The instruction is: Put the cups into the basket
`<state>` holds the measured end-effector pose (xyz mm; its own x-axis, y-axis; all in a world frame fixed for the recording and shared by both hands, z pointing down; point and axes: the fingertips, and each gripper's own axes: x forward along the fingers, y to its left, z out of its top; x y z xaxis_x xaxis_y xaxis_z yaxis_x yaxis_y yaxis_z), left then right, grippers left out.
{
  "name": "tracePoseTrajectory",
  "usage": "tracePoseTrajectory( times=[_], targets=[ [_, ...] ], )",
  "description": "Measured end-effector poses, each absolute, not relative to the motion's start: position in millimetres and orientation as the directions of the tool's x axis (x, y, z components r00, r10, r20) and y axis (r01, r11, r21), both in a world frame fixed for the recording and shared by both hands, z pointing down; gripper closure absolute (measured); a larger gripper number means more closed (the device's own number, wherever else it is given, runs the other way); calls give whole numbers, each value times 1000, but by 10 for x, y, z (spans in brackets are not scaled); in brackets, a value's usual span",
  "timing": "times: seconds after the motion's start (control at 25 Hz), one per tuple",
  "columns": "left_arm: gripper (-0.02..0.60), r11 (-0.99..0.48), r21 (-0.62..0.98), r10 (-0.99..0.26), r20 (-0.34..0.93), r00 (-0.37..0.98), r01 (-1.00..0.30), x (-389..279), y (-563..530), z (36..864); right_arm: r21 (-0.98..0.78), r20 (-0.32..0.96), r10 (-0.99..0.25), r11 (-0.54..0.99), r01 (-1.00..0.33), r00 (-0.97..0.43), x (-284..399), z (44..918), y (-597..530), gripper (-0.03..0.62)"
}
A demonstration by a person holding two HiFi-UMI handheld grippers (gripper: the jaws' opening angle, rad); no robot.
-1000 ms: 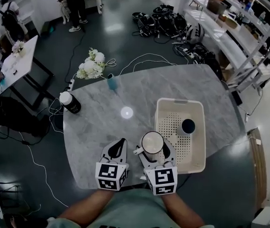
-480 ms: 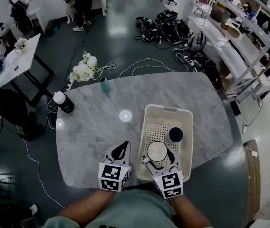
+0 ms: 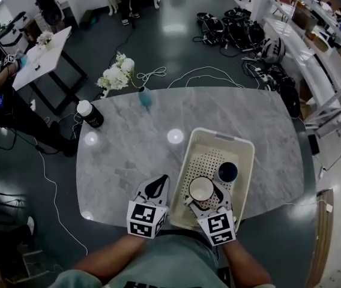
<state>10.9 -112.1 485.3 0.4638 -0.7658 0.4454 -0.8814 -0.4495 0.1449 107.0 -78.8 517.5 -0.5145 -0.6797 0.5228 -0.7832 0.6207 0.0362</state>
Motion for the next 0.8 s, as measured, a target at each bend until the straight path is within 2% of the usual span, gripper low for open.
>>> tracePoseTrajectory(
  times=[0.4, 0.8],
  targets=[
    [574, -421, 137, -769, 470, 433, -897, 140, -1213, 5025, 45, 562, -592, 719, -693, -578, 1046, 5433, -910, 226],
    [574, -400, 142, -769, 485, 416, -905, 124, -1301, 5172, 40, 628, -522, 763, -645, -578, 1011, 5812, -909, 226]
  ],
)
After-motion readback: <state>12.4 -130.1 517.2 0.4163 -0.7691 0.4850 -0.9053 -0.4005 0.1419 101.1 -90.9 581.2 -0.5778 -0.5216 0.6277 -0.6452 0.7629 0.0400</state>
